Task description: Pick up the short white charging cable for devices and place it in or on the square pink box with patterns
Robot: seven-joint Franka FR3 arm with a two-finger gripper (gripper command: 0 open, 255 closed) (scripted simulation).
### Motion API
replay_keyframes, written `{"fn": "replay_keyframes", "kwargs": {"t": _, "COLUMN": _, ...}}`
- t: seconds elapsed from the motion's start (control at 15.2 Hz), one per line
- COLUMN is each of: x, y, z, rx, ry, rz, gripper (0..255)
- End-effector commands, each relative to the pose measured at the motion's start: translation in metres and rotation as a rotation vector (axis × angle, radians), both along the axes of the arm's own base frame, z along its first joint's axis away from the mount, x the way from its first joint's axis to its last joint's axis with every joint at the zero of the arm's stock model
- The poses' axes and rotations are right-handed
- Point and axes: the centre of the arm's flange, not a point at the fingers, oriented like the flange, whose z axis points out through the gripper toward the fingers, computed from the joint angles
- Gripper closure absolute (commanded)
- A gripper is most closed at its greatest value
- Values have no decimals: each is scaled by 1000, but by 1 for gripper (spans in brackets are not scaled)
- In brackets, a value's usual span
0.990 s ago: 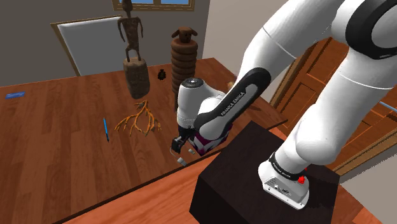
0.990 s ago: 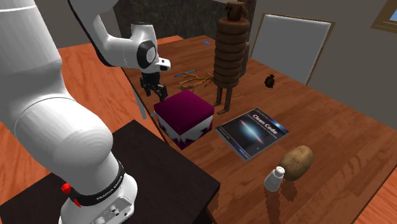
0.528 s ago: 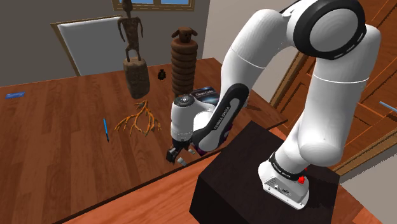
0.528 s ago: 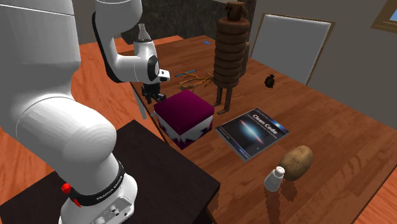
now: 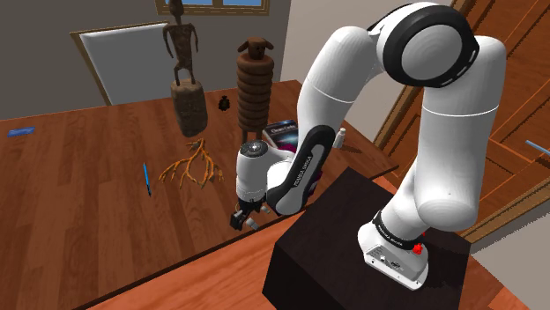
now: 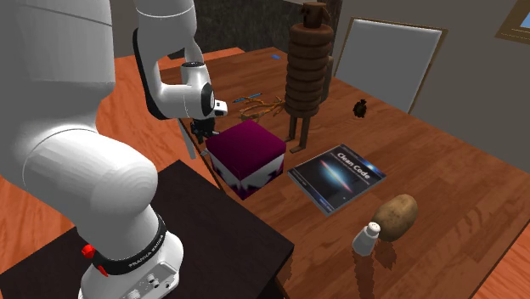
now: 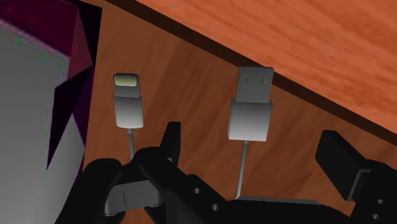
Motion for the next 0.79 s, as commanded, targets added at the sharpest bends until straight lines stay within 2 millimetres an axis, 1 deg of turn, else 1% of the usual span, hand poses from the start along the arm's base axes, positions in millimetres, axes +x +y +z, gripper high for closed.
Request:
{"fn": "replay_keyframes", "kwargs": {"t": 0.0, "x": 0, "y": 0, "z": 0, "rx": 0, "ry": 0, "rz": 0, "gripper": 0}}
{"fn": "replay_keyframes", "kwargs": {"t": 0.2, "x": 0, "y": 0, "z": 0, "rx": 0, "ry": 0, "rz": 0, "gripper": 0}}
{"fn": "replay_keyframes", "kwargs": {"t": 0.26, "x": 0, "y": 0, "z": 0, "rx": 0, "ry": 0, "rz": 0, "gripper": 255}}
{"fn": "replay_keyframes", "kwargs": {"t": 0.73, "x": -1, "y": 1, "z": -2, "rx": 0, "ry": 0, "rz": 0, "gripper": 255}}
